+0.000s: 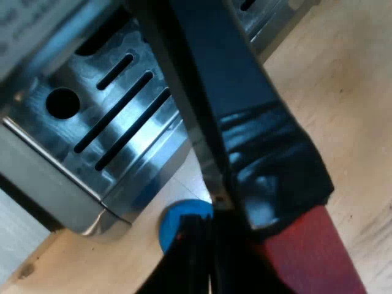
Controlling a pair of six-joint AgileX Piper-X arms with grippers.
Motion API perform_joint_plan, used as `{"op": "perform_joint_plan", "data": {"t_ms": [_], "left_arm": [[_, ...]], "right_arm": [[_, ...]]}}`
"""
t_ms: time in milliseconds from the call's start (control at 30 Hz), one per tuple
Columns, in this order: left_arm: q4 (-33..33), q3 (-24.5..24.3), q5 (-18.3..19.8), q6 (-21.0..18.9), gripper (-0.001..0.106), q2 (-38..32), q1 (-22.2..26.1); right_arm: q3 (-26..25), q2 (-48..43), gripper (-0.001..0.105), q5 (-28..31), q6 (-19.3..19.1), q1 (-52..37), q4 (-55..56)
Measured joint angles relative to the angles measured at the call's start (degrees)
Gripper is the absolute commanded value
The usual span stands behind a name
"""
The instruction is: Put the handle in the coffee machine
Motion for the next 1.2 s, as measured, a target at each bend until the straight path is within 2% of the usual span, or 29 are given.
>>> {"op": "perform_joint_plan", "data": {"t_ms": [167,200,300,467,700,933,1200], "left_arm": [[0.2,0.0,-0.5,-0.8,0.0,0.0,-0.5],[0.2,0.0,-1.3,-1.5,0.0,0.0,-1.8],[-0.2,0.0,-3.5,-3.0,0.0,0.0,-5.7],[-0.9,0.0,-7.5,-4.1,0.0,0.0,-9.7],[-2.4,0.0,-10.9,-4.3,0.0,0.0,-14.6],[-2.6,0.0,-10.6,-4.3,0.0,0.0,-19.5],[-2.4,-0.4,-11.0,-4.3,0.0,0.0,-20.0]], "right_arm": [[0.0,-4.4,0.045,-3.2,0.6,0.0,6.4],[0.0,-9.3,0.045,-7.3,3.5,0.0,11.9],[0.0,-13.3,0.045,-8.7,4.5,0.0,15.4],[0.0,-17.2,0.045,-8.9,4.6,0.0,19.3],[0.0,-20.0,0.045,-7.2,4.6,0.0,22.0],[0.0,-20.1,0.045,-6.9,4.6,0.0,22.0],[0.0,-20.1,0.045,-5.6,4.6,0.0,22.1]]}}
